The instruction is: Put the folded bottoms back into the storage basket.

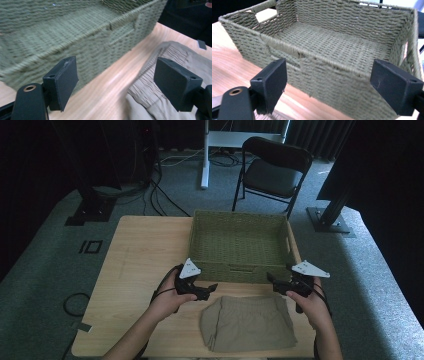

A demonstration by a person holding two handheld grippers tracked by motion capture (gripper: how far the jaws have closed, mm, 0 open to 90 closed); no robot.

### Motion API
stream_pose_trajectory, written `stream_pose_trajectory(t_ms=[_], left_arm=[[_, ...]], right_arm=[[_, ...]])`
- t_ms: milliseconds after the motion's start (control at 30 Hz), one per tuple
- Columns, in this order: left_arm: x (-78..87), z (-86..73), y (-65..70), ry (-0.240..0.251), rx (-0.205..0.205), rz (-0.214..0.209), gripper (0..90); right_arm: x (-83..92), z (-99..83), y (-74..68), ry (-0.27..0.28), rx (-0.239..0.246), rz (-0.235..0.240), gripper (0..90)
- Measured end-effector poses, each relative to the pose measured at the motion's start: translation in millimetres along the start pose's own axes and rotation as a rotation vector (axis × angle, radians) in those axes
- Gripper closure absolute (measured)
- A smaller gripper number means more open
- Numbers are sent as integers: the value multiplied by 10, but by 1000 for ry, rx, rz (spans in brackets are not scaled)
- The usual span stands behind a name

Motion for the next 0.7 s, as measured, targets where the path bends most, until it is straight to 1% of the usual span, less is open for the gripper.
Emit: stream_pose_trajectory(t_ms=[100, 167, 200, 233, 267, 333, 400, 433, 467, 533, 600, 633, 667, 700], left_arm=[[-3, -56, 24, -10, 1, -8, 204], [1, -94, 38, -13, -1, -7, 204], [1, -94, 38, -13, -1, -7, 204], [2, -127, 59, -9, 3, -13, 204], [2, -139, 64, -9, 4, -15, 204], [1, -172, 77, -10, 11, -18, 204], [-1, -210, 89, -12, 13, -14, 204], [-1, -232, 96, -18, 6, -11, 204], [-3, -250, 103, -19, 6, -9, 204], [-12, -309, 134, -31, 2, -16, 197], [-24, -359, 169, -38, 6, -21, 194], [-24, -359, 169, -38, 6, -21, 194], [-56, -412, 204, -38, 0, -8, 194], [-73, -437, 212, -45, 1, -4, 194]], right_arm=[[24, -59, -28, -4, 4, -2, 139], [40, -101, -52, -8, 3, 5, 138], [40, -101, -52, -8, 3, 5, 138], [46, -124, -60, -10, 3, 8, 138], [63, -171, -68, -21, 11, 8, 138], [72, -208, -72, -28, 19, 5, 138], [83, -250, -86, -27, 3, 15, 138], [93, -276, -92, -27, -6, 17, 138], [99, -297, -96, -30, -7, 16, 138], [110, -332, -100, -33, -17, 18, 138], [118, -374, -106, -45, -9, 15, 138], [118, -374, -106, -45, -9, 15, 138], [134, -429, -111, -56, -9, 15, 138], [144, -454, -113, -65, -9, 13, 138]])
Point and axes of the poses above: each handheld gripper's, and its own axes: x roughly backward along the jaws, z roughly out of its top, y roughly to its right, the point moved 4 cm from there along -x, roughly forward along the jaws, and after that the axes turned 9 degrees about x, right-handed, at the moved point
